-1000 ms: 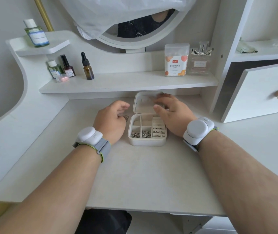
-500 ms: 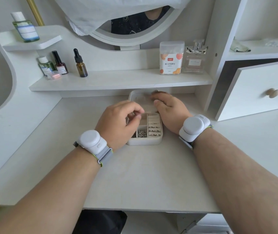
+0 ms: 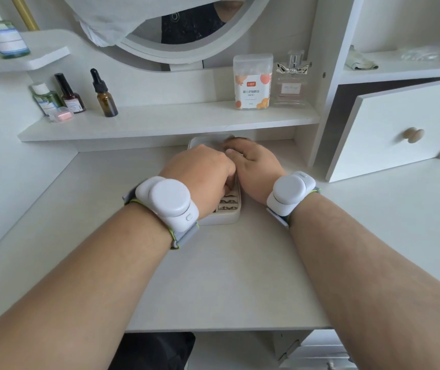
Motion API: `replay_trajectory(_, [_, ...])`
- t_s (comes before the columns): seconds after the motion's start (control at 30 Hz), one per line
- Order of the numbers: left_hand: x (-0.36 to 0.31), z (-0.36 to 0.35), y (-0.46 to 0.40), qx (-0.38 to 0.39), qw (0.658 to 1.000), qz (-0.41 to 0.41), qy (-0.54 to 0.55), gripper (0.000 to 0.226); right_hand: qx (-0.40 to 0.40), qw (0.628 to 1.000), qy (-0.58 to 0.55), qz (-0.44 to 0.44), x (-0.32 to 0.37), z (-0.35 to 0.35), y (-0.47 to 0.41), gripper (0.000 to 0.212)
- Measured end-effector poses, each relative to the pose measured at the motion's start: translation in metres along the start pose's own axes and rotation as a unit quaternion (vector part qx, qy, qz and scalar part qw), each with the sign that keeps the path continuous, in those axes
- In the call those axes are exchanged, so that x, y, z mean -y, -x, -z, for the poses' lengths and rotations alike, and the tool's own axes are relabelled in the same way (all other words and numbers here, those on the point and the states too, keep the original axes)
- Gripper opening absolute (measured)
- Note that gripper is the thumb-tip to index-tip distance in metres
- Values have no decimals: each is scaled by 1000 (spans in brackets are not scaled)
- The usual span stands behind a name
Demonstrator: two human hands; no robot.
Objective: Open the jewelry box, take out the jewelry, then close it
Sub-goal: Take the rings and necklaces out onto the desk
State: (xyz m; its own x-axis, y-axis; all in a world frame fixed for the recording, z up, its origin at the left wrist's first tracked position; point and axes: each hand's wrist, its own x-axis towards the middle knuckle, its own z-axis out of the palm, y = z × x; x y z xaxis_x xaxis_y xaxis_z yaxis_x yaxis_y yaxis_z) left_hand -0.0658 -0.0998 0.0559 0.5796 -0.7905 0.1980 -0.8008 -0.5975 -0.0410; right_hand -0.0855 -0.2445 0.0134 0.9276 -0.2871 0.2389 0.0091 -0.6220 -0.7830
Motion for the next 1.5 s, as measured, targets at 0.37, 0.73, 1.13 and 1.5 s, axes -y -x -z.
replay_trajectory(0.37, [0,-9,6,-44,998,36,29,11,-9,1000,27,6,4,2,3,31])
replay_trajectory(0.73, [99,-37,39,-225,865,294,339,11,5,999,51,-6,4,3,4,35])
replay_trajectory(1.13, [116,-45,41,-155,874,404,222,6,4,998,59,-10,1,3,4,35])
replay_trajectory(1.5, [99,-40,37,-250,900,309,177,9,2,998,64,-8,2,3,2,35])
